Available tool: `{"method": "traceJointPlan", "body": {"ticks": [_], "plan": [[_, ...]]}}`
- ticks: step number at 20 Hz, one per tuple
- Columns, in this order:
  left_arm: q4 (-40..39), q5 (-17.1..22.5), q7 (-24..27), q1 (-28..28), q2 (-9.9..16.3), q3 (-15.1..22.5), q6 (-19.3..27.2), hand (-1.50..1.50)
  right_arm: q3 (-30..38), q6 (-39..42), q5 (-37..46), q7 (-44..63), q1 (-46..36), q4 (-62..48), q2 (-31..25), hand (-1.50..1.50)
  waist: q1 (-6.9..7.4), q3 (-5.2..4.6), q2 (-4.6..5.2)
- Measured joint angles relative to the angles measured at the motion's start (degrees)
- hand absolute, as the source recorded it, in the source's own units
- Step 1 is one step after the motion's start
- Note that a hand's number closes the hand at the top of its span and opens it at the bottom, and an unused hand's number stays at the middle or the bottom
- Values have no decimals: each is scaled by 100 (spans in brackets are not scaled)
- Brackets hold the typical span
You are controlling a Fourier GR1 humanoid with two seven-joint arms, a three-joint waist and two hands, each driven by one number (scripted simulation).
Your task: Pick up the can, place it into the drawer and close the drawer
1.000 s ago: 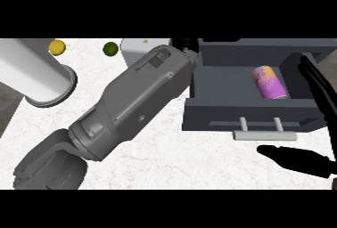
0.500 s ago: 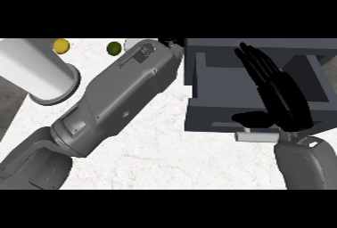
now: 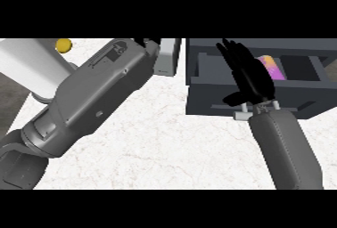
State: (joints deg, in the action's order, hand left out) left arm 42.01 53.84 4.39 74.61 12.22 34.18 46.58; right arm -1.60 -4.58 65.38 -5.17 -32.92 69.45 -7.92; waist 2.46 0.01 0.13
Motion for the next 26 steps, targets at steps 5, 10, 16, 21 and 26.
{"method": "traceJointPlan", "body": {"ticks": [5, 10, 16, 21, 26], "plan": [[426, -158, -246, -258, 372, -17, 16, -150, 140, -773, 342, -134, -480, -1224, -14, -150, 0, -30, -24], [767, -305, -445, -428, 597, -25, 50, -150, 284, -1557, 692, -146, -977, -2232, -30, -150, 14, -78, -62], [1198, -409, -604, -633, 743, -41, 109, -150, 566, -2312, 796, -287, -1489, -3208, -108, -150, 95, -99, -53], [1429, -462, -681, -760, 907, -115, 54, -150, 826, -2752, 821, -311, -1986, -3983, -221, -150, 172, -64, 29], [1716, -536, -842, -904, 1098, -129, 15, -150, 1034, -3091, 832, -228, -2472, -4664, -275, -150, 224, -12, 100]]}}
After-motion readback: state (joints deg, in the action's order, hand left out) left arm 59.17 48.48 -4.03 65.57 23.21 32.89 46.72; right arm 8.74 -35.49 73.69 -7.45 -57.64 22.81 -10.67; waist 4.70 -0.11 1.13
